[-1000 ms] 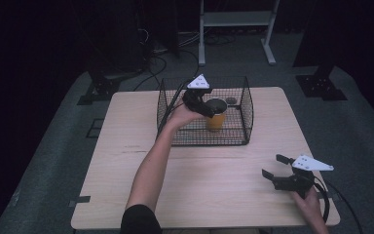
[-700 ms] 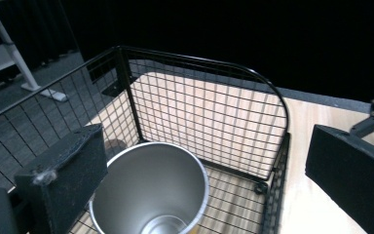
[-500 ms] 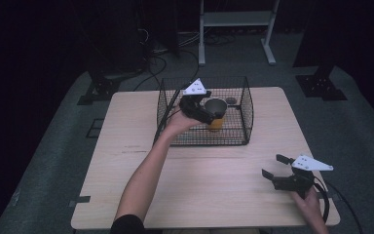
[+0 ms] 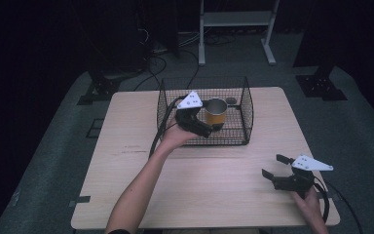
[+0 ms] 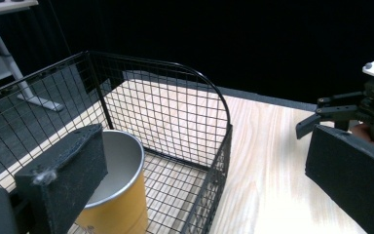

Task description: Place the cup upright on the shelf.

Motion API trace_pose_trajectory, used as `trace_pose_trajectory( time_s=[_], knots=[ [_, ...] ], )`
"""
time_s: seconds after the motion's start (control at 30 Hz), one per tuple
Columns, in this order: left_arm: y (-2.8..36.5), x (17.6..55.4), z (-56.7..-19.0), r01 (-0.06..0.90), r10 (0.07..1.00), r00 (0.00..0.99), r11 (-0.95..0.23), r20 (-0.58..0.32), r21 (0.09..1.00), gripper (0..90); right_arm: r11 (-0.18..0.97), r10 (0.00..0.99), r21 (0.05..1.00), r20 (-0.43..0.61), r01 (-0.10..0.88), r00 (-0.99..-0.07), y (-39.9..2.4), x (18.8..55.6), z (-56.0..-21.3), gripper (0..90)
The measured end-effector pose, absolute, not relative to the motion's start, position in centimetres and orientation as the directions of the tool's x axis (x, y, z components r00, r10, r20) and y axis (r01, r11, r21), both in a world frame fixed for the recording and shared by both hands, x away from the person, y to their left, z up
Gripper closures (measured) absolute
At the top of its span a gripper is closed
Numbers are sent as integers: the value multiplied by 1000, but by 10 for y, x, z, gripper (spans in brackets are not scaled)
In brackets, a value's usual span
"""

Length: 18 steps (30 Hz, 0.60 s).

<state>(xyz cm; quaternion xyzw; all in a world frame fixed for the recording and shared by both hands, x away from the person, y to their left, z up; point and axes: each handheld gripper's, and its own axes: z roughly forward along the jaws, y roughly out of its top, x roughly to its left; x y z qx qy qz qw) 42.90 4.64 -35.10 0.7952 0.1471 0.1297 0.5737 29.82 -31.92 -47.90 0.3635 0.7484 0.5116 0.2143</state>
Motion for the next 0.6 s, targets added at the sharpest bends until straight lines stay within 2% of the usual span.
trace_pose_trajectory(
  time_s=[0.6],
  knots=[
    [71, 392, -370, 102, 401, 916, -281, 20, 954, 11, 208, 767, 922, 53, 327, -639, -319, 298, -479, 129]
  ],
)
